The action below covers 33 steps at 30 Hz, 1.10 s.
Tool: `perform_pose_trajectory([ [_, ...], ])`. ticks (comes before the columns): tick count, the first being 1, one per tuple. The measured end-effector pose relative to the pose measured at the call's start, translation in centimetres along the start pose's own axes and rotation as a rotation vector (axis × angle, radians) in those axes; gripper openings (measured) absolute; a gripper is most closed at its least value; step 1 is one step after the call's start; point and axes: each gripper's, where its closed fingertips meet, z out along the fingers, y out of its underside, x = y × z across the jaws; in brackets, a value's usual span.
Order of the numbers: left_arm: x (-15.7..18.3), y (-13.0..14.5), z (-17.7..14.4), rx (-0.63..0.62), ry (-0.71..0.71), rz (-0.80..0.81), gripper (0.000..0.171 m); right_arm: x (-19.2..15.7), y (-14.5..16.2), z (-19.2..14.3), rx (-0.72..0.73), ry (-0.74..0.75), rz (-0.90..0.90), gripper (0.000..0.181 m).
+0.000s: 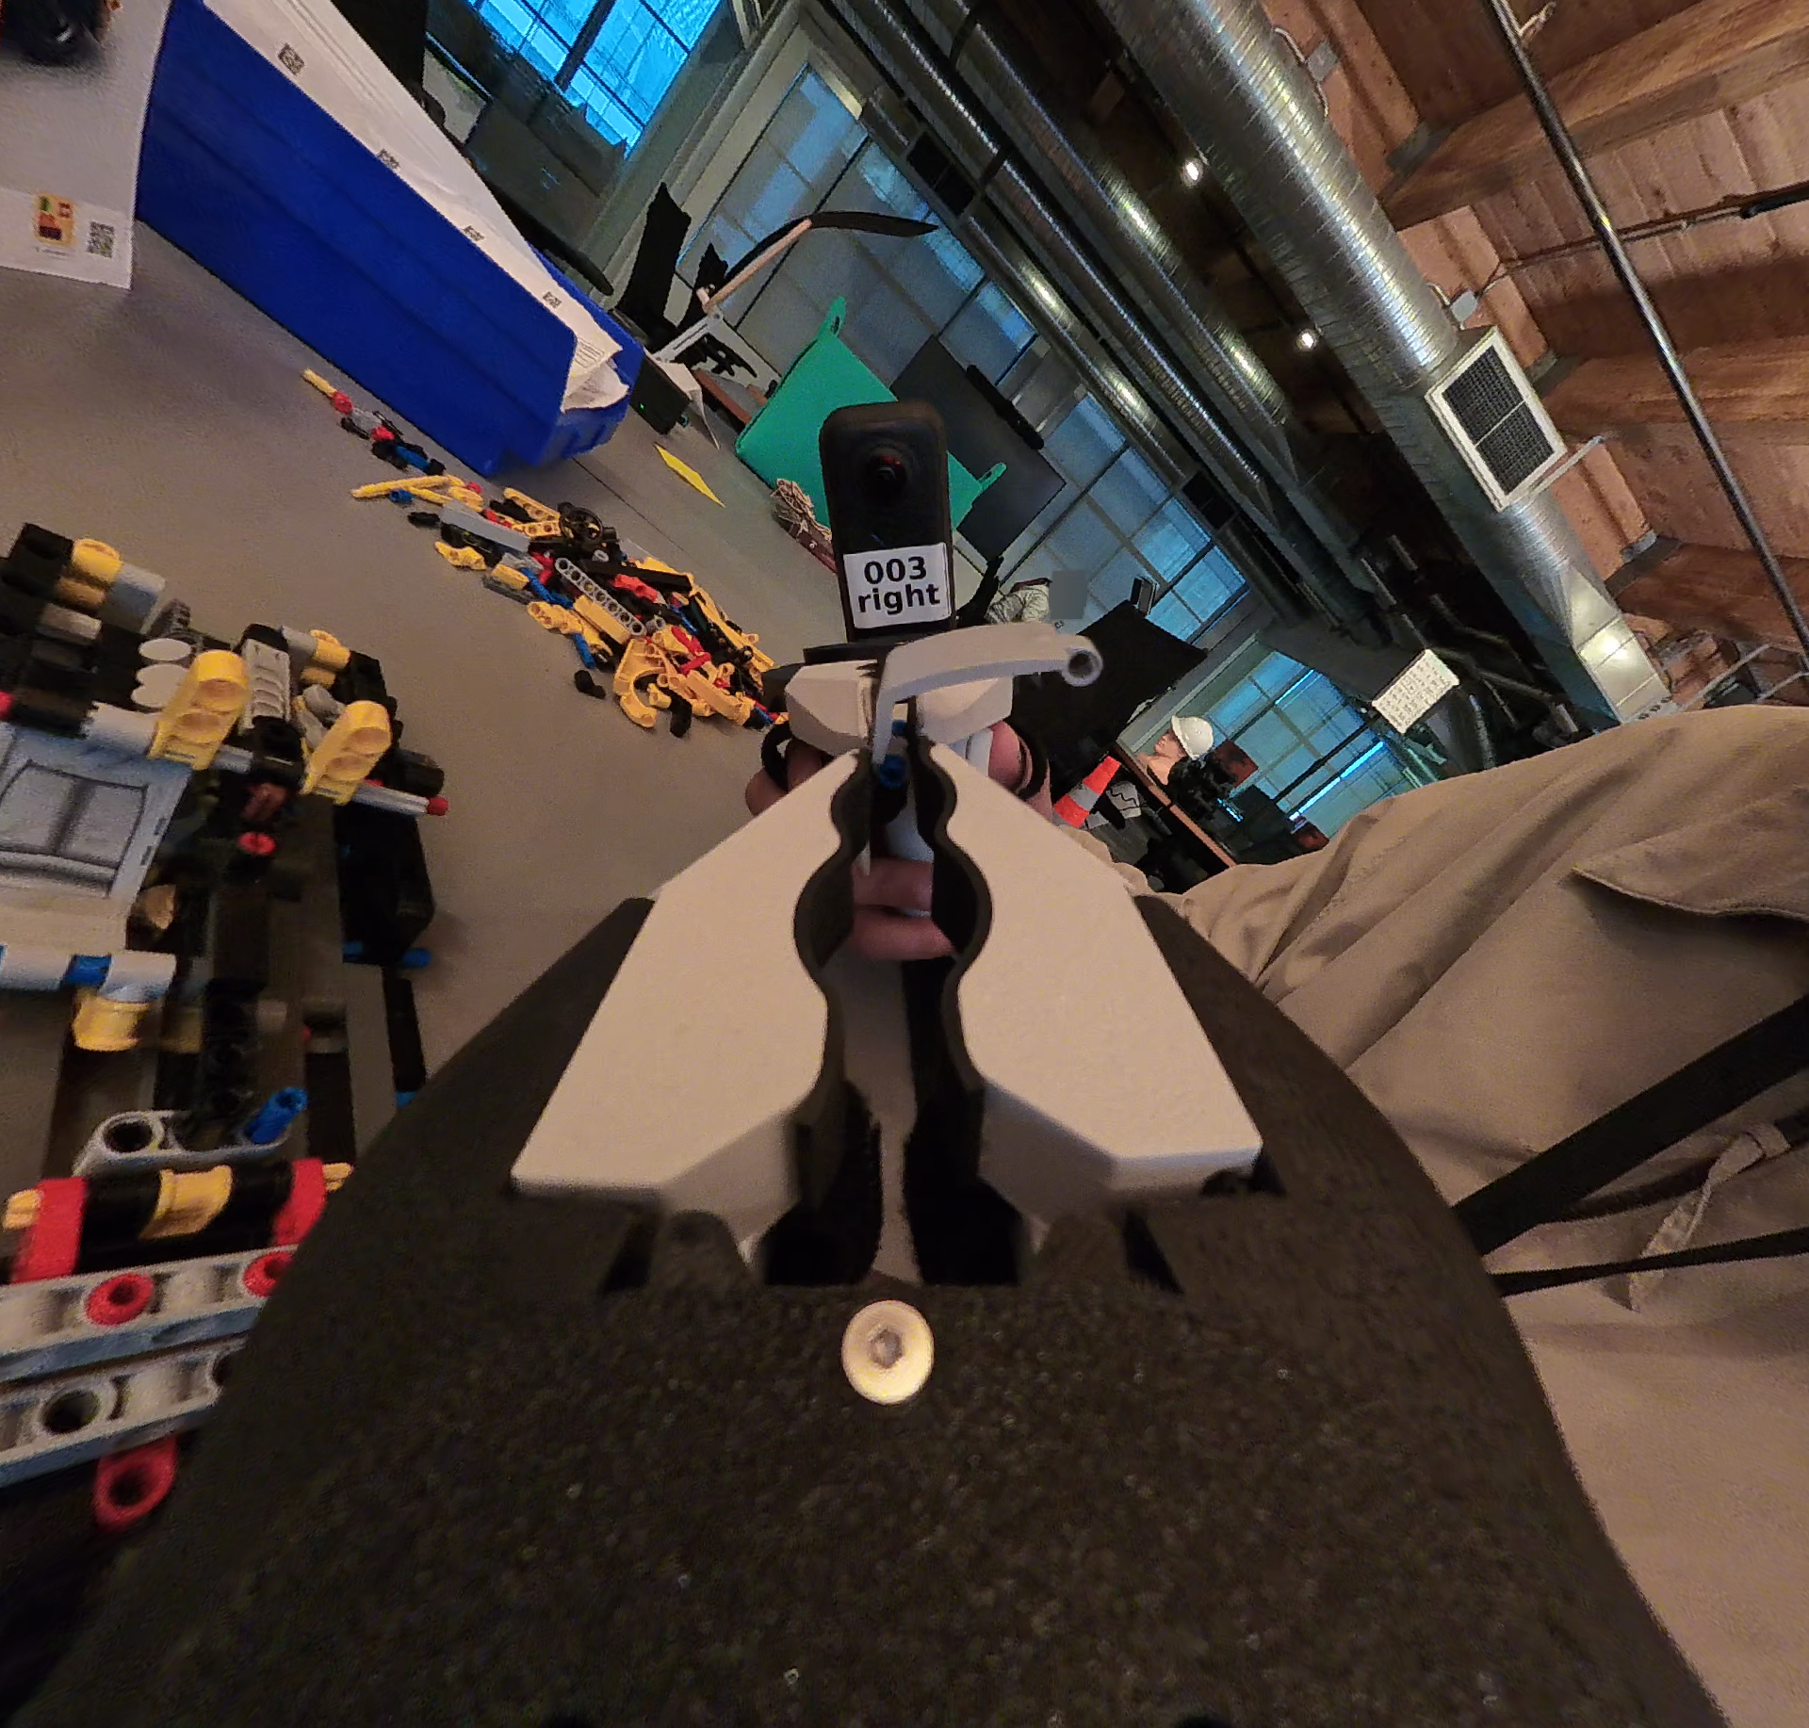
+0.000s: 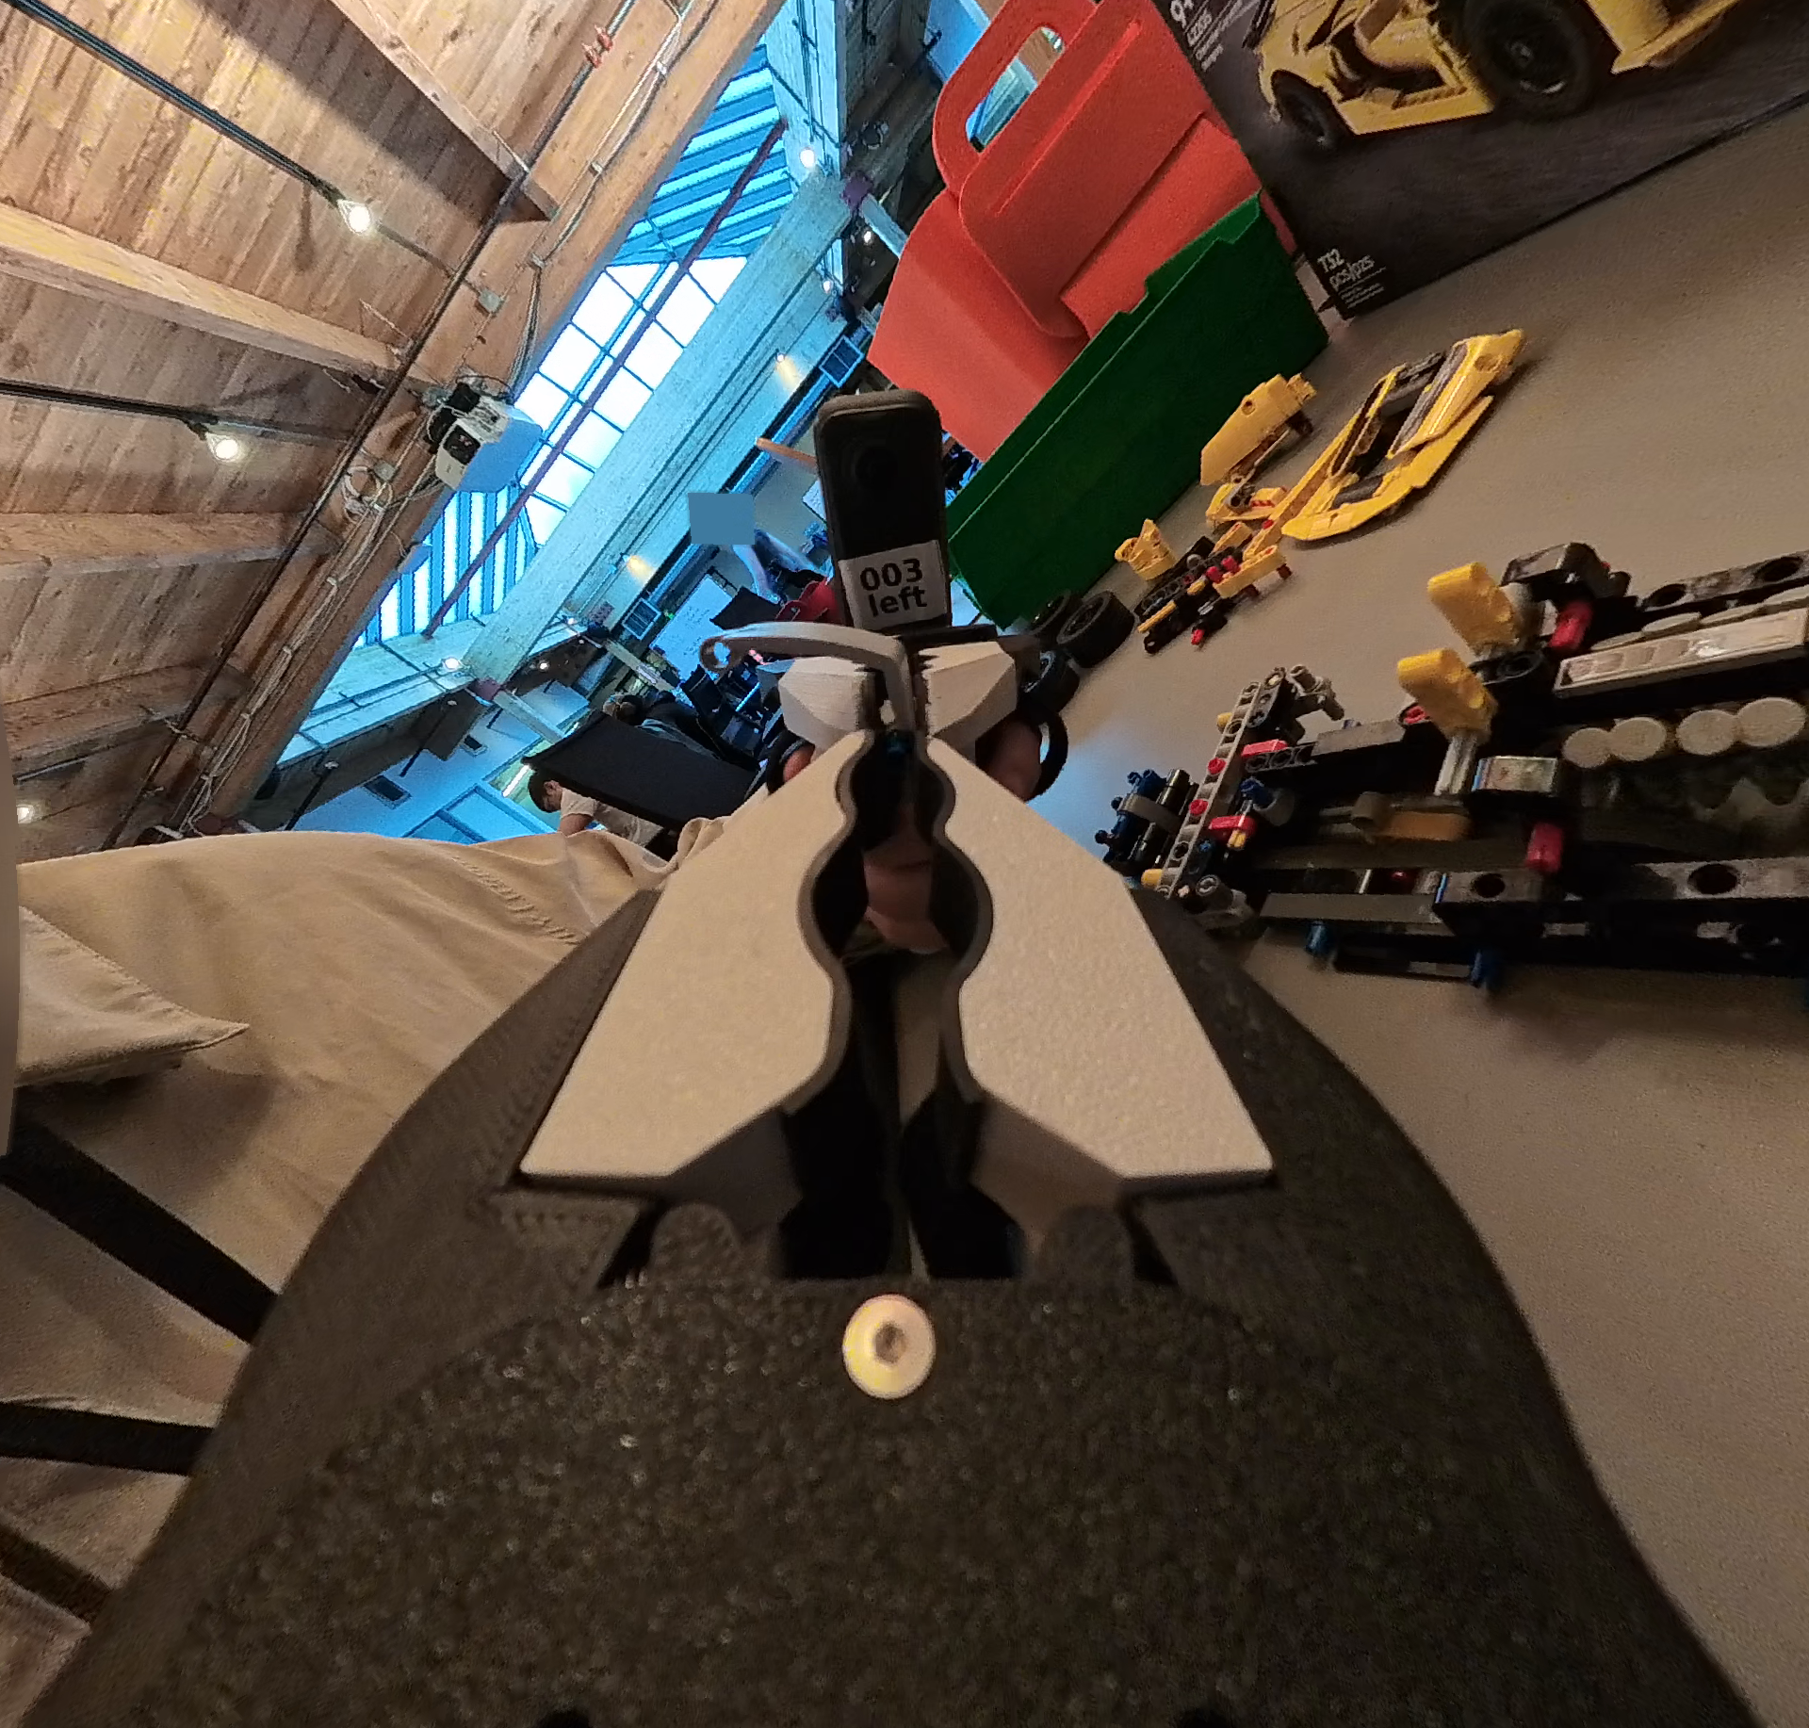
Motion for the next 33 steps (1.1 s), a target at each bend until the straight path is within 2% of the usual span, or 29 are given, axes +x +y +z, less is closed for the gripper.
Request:
perform_pose_trajectory([
  [9, 0.3, 0.0, 0.0, 0.034, 0.031, -0.055, 0.007, -0.2, 0.0, 0.1, 0.009, -0.026, 0.022, 0.004],
  [14, -0.2, 0.8, -0.3, -0.048, -0.002, 0.041, 0.006, 0.4, 0.9, 0.0, -0.066, -0.001, 0.039, 0.003],
  [15, -0.3, 0.3, -0.6, -0.028, -0.006, 0.046, 0.006, 0.5, 0.8, -0.2, -0.056, -0.011, 0.062, 0.003],
  [17, -1.6, -3.4, -3.5, 0.146, -0.047, 0.018, 0.006, 1.0, -2.6, -3.4, 0.113, -0.035, 0.121, 0.003],
  [18, -2.5, -5.0, -5.0, 0.216, -0.085, 0.015, 0.006, 2.1, -3.8, -5.5, 0.17, 0.024, 0.122, 0.003],
  [19, -2.8, -5.2, -5.2, 0.208, -0.108, 0.037, 0.006, 2.7, -3.7, -6.5, 0.153, 0.093, 0.066, 0.002],
  [21, -2.4, -2.7, -3.2, 0.075, -0.096, 0.086, 0.006, 2.2, -3.5, -6.7, 0.099, 0.116, 0.0, 0.003],
  [22, -2.1, -1.2, -2.3, -0.003, -0.078, 0.101, 0.006, 2.9, -3.4, -7.2, 0.062, 0.172, -0.025, 0.003],
  [24, -2.7, 0.2, -1.7, -0.086, -0.137, 0.143, 0.007, 6.2, -3.6, -10.4, -0.04, 0.445, -0.134, 0.003],
  [27, -4.1, 0.0, -1.9, -0.132, -0.303, 0.284, 0.007, 10.7, -5.7, -20.4, -0.197, 0.983, -0.396, 0.004],
  [29, -4.6, -0.4, -1.8, -0.171, -0.399, 0.403, 0.007, 11.5, -7.0, -25.7, -0.242, 1.172, -0.519, 0.004],
  [31, -5.5, -0.1, -1.6, -0.27, -0.517, 0.534, 0.007, 12.2, -7.3, -27.9, -0.243, 1.205, -0.545, 0.017],
  [33, -6.1, -0.1, -1.4, -0.363, -0.627, 0.672, 0.007, 12.1, -7.5, -28.0, -0.207, 1.183, -0.564, 0.019],
])
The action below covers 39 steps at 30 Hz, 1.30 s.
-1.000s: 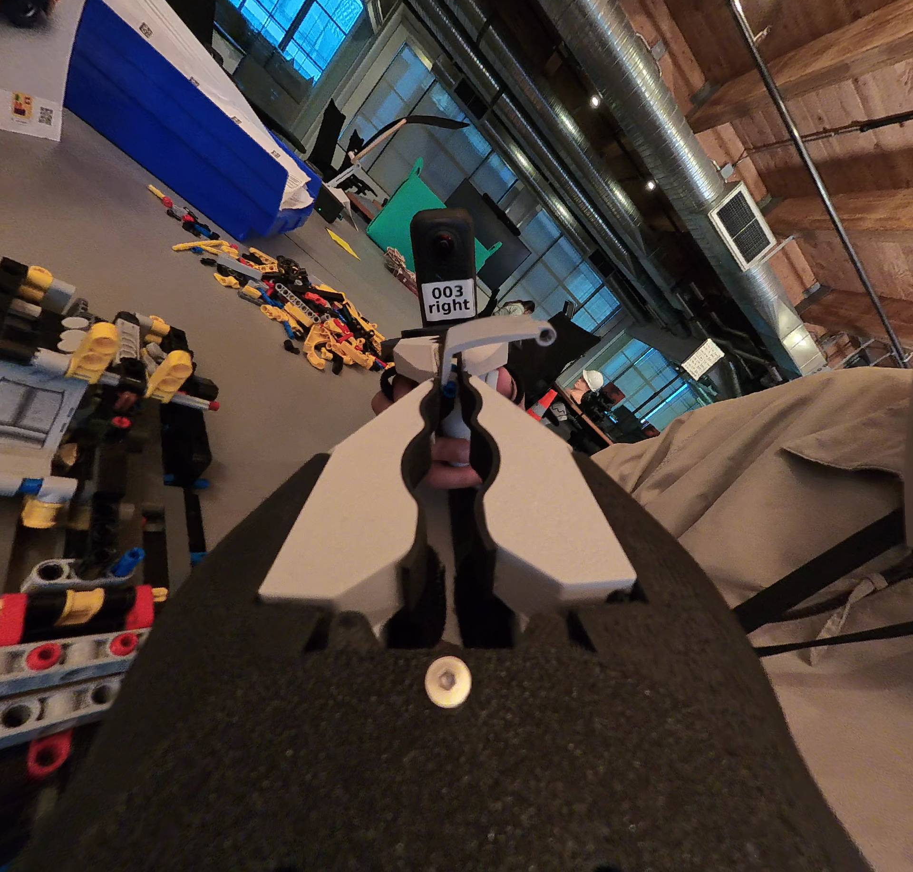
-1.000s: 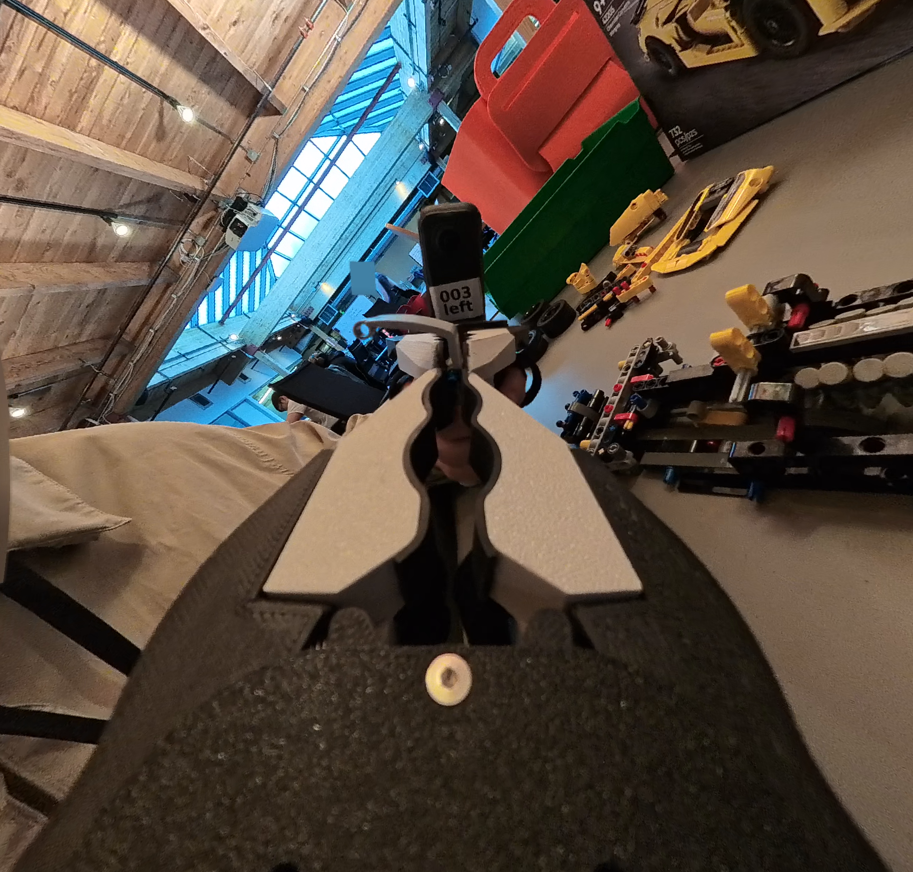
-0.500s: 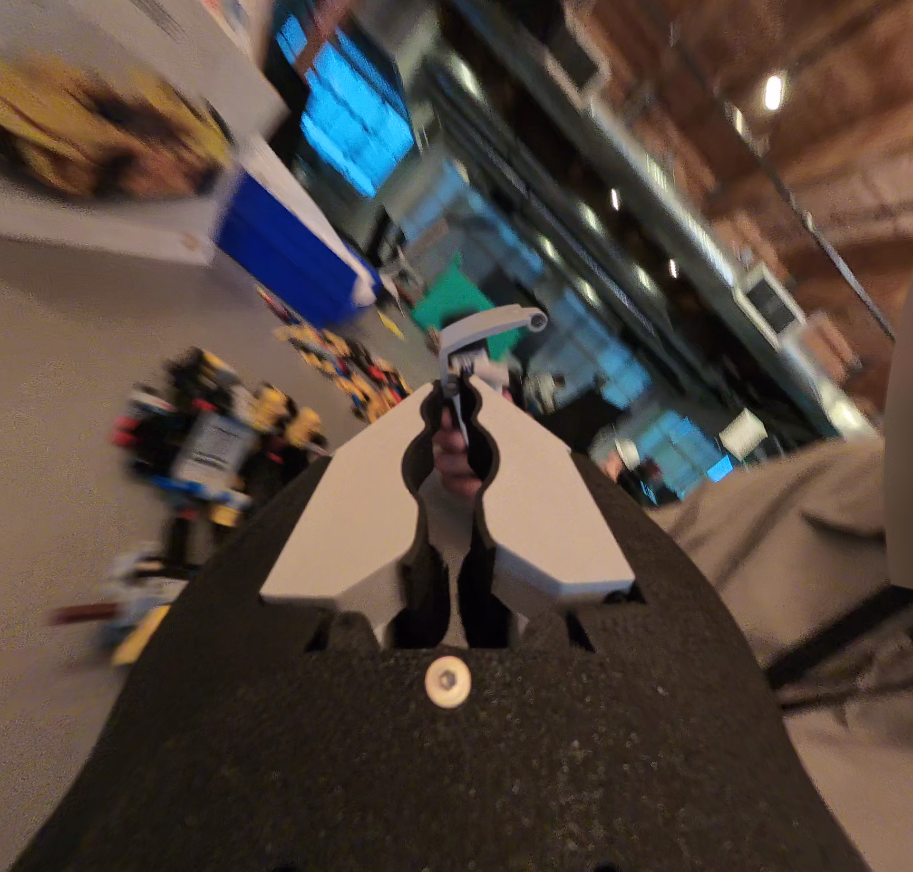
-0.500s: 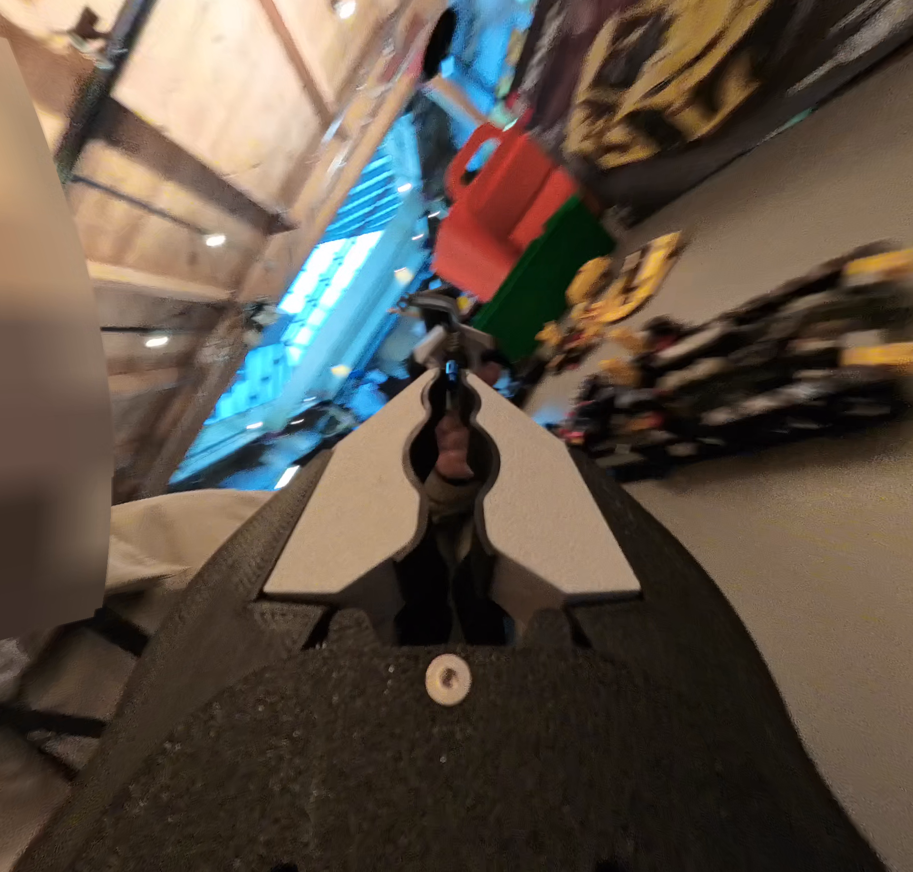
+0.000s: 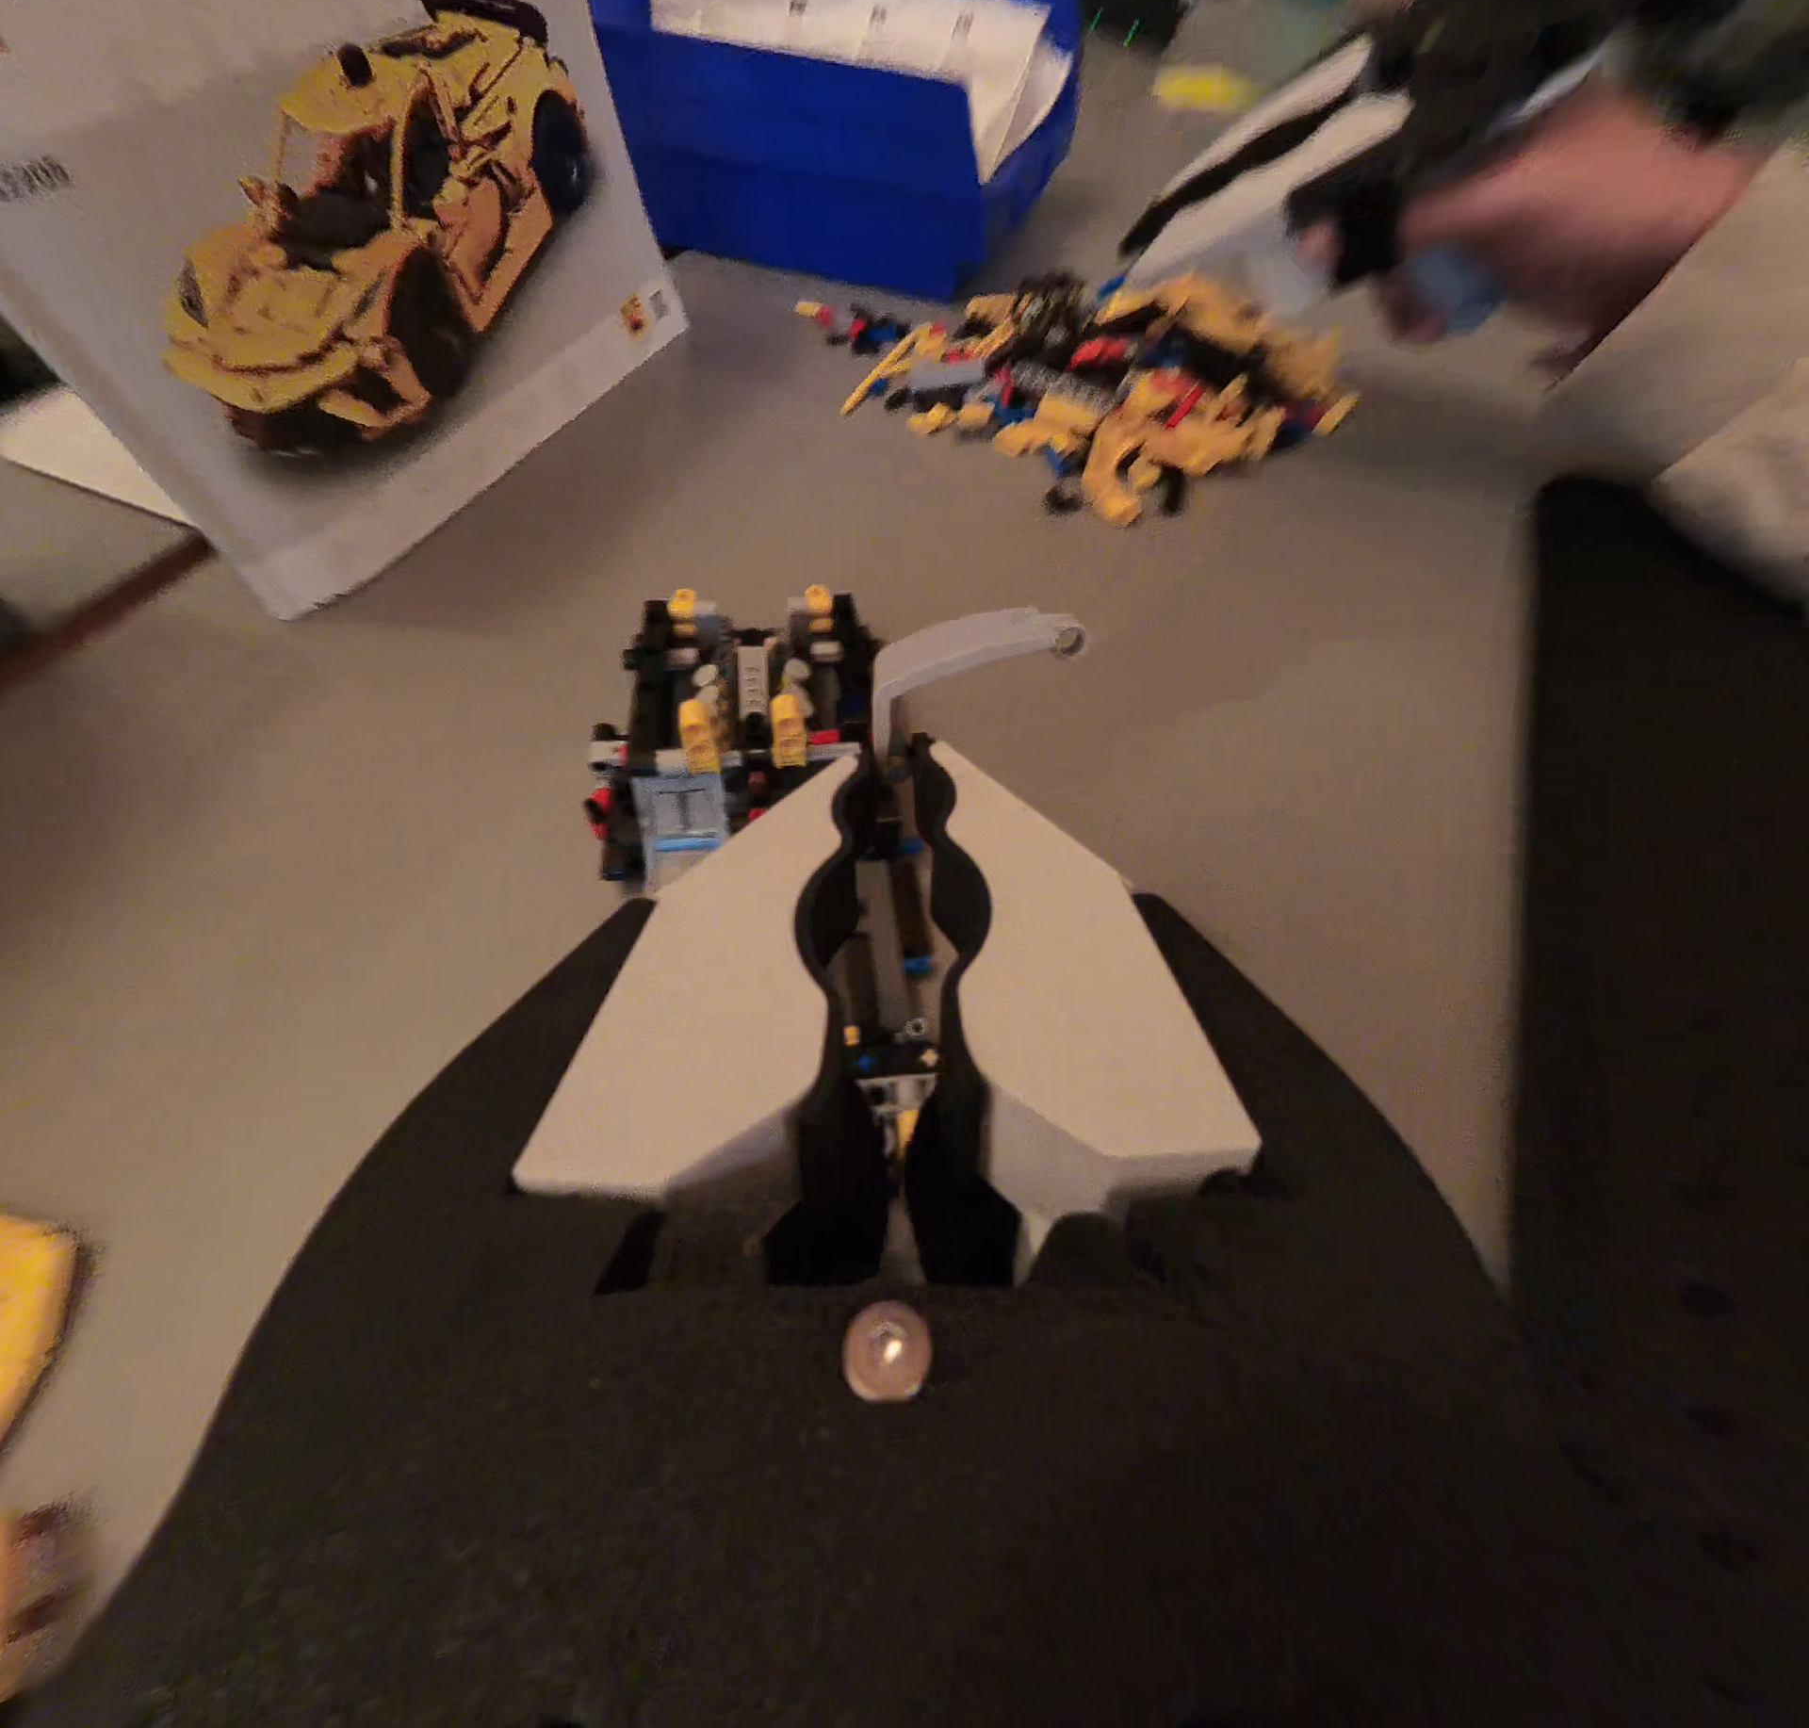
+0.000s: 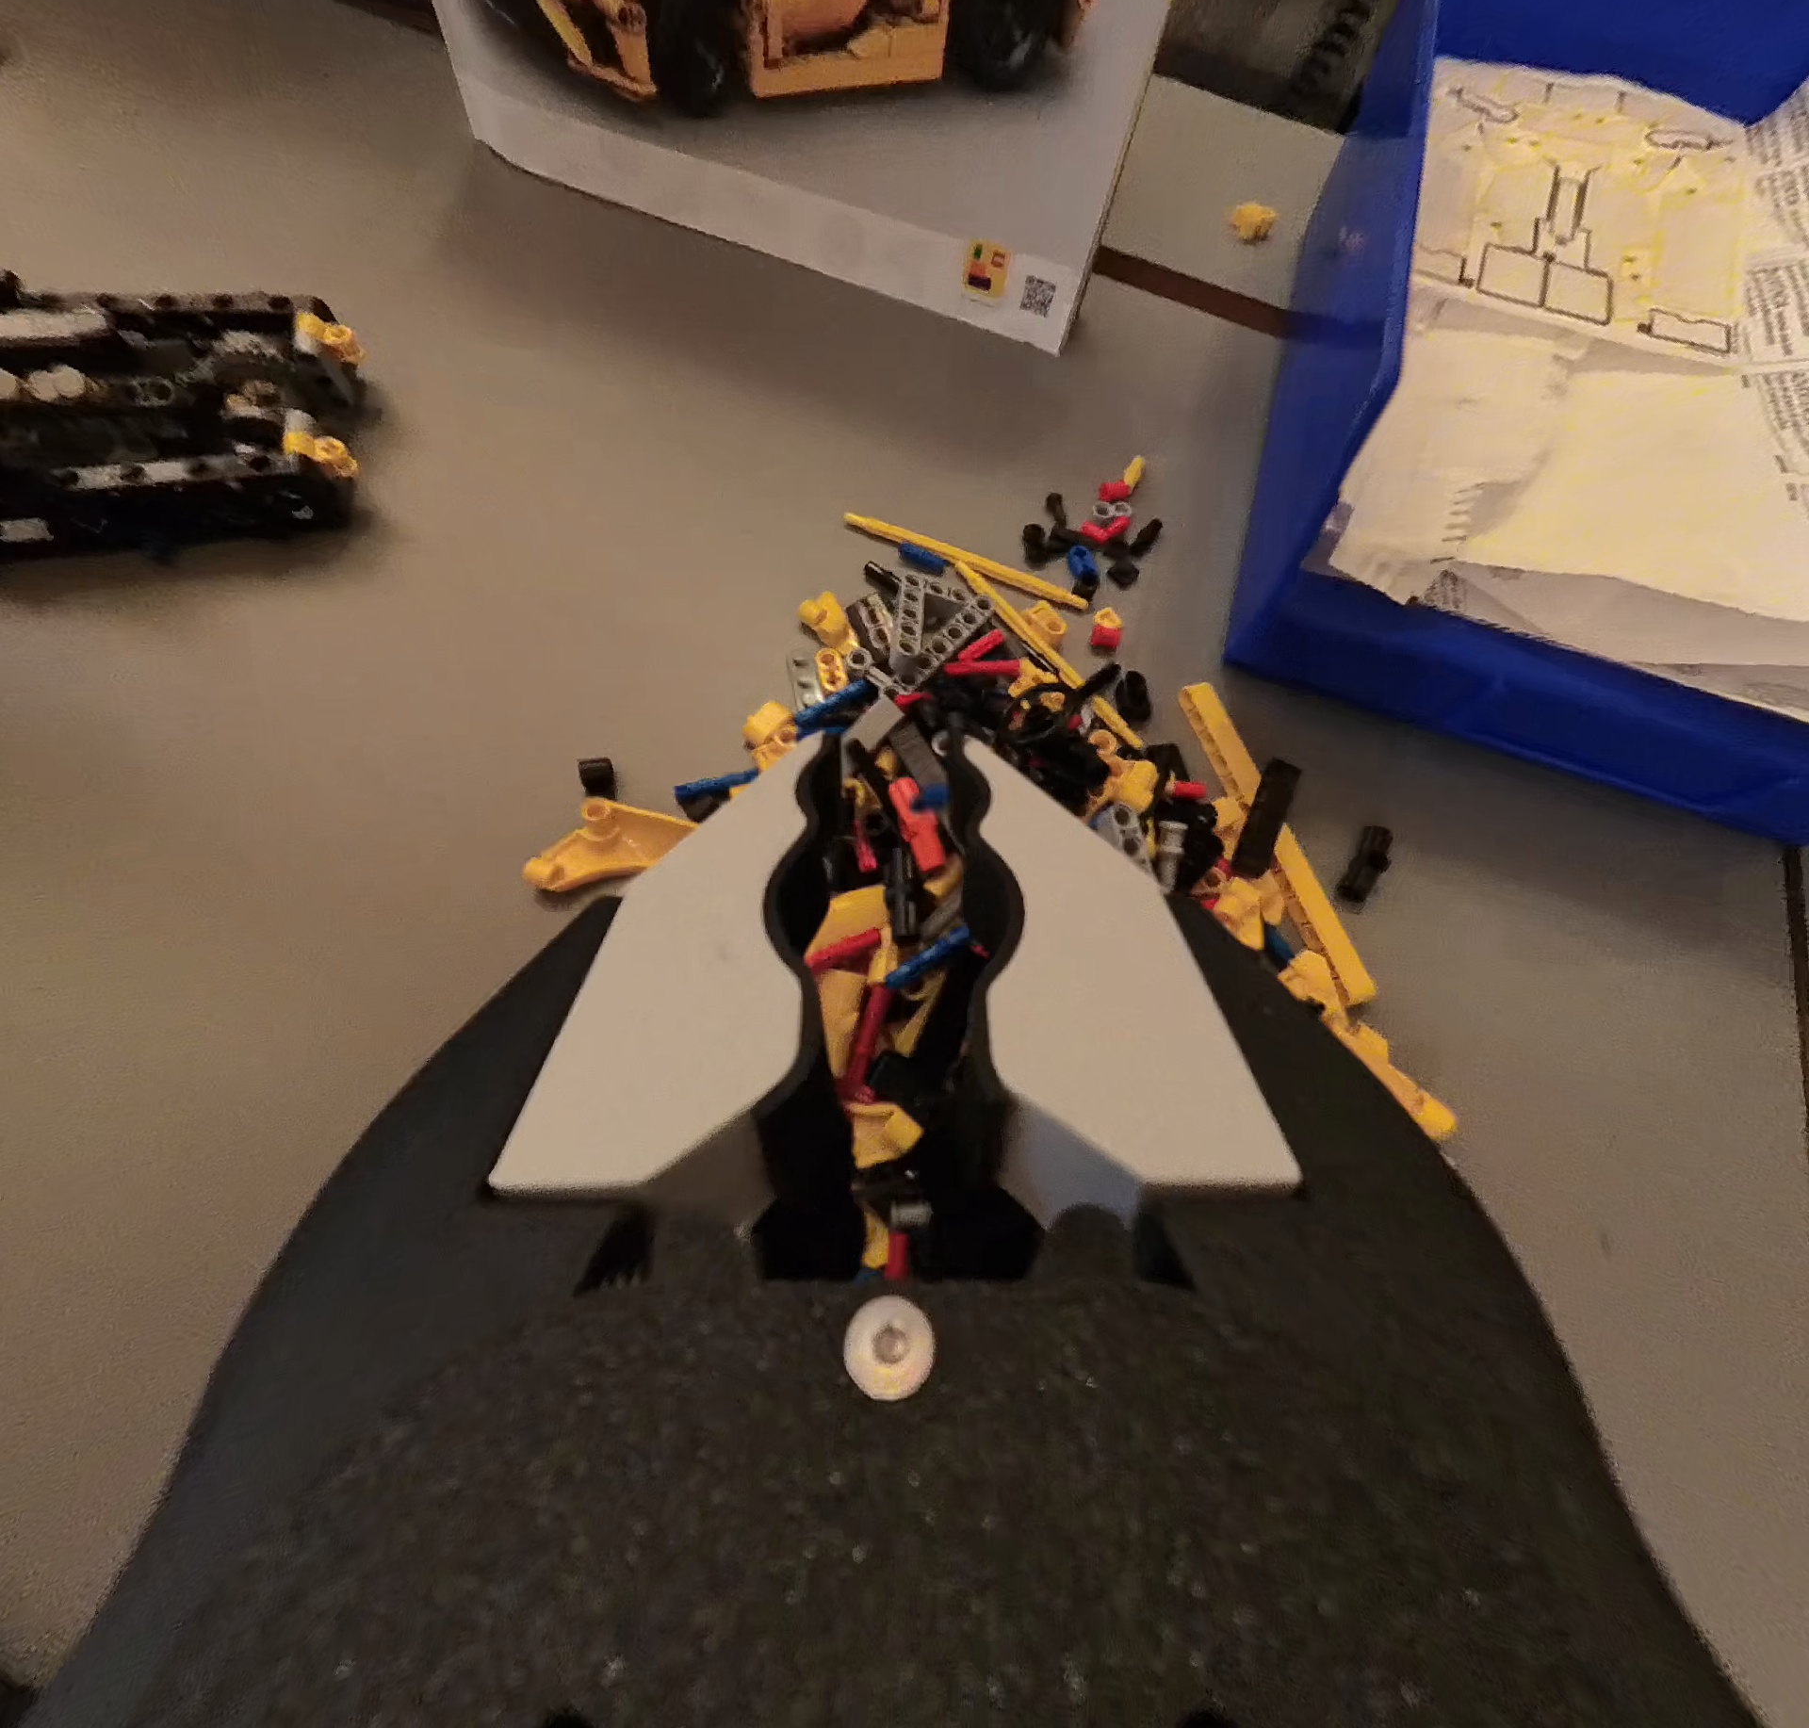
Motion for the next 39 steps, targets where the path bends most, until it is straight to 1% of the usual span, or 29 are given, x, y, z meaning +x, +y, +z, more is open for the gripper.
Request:
perform_pose_trajectory([
  [2, -0.4, -0.4, 0.1, -0.049, -0.127, 0.168, 0.007, -2.4, -1.3, 0.0, 0.053, -0.076, -0.026, 0.023],
  [3, -0.4, -0.8, 0.1, -0.058, -0.179, 0.24, 0.007, -4.2, -2.3, 0.0, 0.084, -0.119, -0.041, 0.024],
  [4, -0.4, -1.3, 0.0, -0.058, -0.238, 0.308, 0.007, -7.1, -3.6, -0.1, 0.123, -0.205, -0.046, 0.027],
  [6, 0.4, -2.1, 0.0, -0.053, -0.318, 0.455, 0.007, -14.8, -6.4, -1.0, 0.224, -0.502, 0.06, 0.033],
  [7, 0.8, -2.4, 0.0, -0.052, -0.363, 0.535, 0.007, -18.7, -7.6, -1.8, 0.258, -0.68, 0.14, 0.042],
  [8, 1.3, -2.5, 0.0, -0.059, -0.394, 0.607, 0.007, -21.6, -8.3, -2.2, 0.251, -0.803, 0.213, 0.046],
  [9, 2.0, -2.6, 0.0, -0.066, -0.415, 0.666, 0.007, -23.7, -8.4, -2.1, 0.218, -0.868, 0.255, 0.05],
  [11, 3.3, -3.2, -0.2, -0.054, -0.453, 0.741, 0.007, -26.2, -8.4, -1.6, 0.18, -0.916, 0.267, 0.047],
  [13, 4.2, -3.6, -0.7, -0.052, -0.473, 0.761, 0.007, -27.4, -8.1, -1.3, 0.165, -0.893, 0.204, 0.043],
  [14, 4.2, -3.7, -1.0, -0.063, -0.495, 0.769, 0.007, -27.8, -7.8, -1.4, 0.148, -0.885, 0.161, 0.036],
  [15, 4.4, -3.8, -1.3, -0.063, -0.5, 0.784, 0.007, -27.8, -8.2, -2.0, 0.166, -0.881, 0.142, 0.024],
  [16, 4.7, -3.8, -1.7, -0.05, -0.497, 0.799, 0.007, -27.7, -8.4, -2.6, 0.185, -0.876, 0.111, 0.024],
  [17, 4.4, -3.6, -2.2, -0.059, -0.505, 0.798, 0.007, -27.1, -8.4, -2.7, 0.17, -0.844, 0.073, 0.024],
  [18, 3.4, -2.6, -2.8, -0.116, -0.511, 0.761, 0.019, -25.0, -8.2, -2.3, 0.151, -0.739, 0.019, 0.024],
  [19, 1.9, -0.7, -3.5, -0.205, -0.495, 0.673, 0.03, -21.8, -8.0, -1.8, 0.14, -0.594, -0.03, 0.024],
  [20, 0.3, 1.5, -4.5, -0.275, -0.474, 0.528, 0.031, -17.7, -7.6, -1.3, 0.123, -0.433, -0.068, 0.024],
  [21, -1.0, 3.6, -5.4, -0.308, -0.436, 0.346, 0.036, -13.1, -6.8, -0.9, 0.087, -0.27, -0.086, 0.024],
  [22, -1.8, 5.5, -6.1, -0.304, -0.378, 0.149, 0.039, -8.9, -5.5, -0.7, 0.041, -0.138, -0.081, 0.024],
  [23, -2.1, 6.9, -6.5, -0.272, -0.309, -0.04, 0.039, -5.6, -4.1, -0.6, -0.004, -0.052, -0.063, 0.024],
  [24, -2.0, 7.9, -6.6, -0.236, -0.226, -0.198, 0.039, -3.3, -2.8, -0.4, -0.034, 0.003, -0.051, 0.024],
  [25, -2.0, 8.5, -6.6, -0.204, -0.161, -0.311, 0.039, -1.6, -1.8, -0.1, -0.047, 0.048, -0.056, 0.024],
  [26, -2.3, 8.9, -6.6, -0.177, -0.144, -0.373, 0.039, -0.4, -1.0, 0.1, -0.048, 0.09, -0.07, 0.024],
  [29, -2.7, 10.0, -5.7, -0.183, -0.133, -0.415, 0.041, 0.8, 0.6, 0.9, -0.089, 0.122, -0.068, 0.024],
  [31, -1.8, 10.3, -4.8, -0.217, -0.079, -0.439, 0.046, 0.9, 0.6, 1.0, -0.074, 0.129, -0.053, 0.025],
  [34, -0.5, 10.5, -3.7, -0.261, -0.05, -0.423, 0.045, 0.5, 0.2, 0.7, -0.049, 0.119, -0.048, 0.03],
  [36, 2.0, 10.0, -3.0, -0.262, 0.017, -0.413, 0.043, -0.8, -0.6, 0.5, -0.032, 0.068, -0.044, 0.036],
  [37, 4.2, 9.5, -2.4, -0.257, 0.093, -0.41, 0.04, -2.0, -1.4, 0.4, -0.007, 0.026, -0.041, 0.037],
  [38, 6.9, 8.8, -1.8, -0.25, 0.188, -0.399, 0.04, -3.9, -2.4, 0.2, 0.028, -0.042, -0.037, 0.037],
  [39, 9.3, 8.1, -1.4, -0.257, 0.269, -0.375, 0.034, -6.3, -3.5, 0.2, 0.066, -0.13, -0.039, 0.037],
])
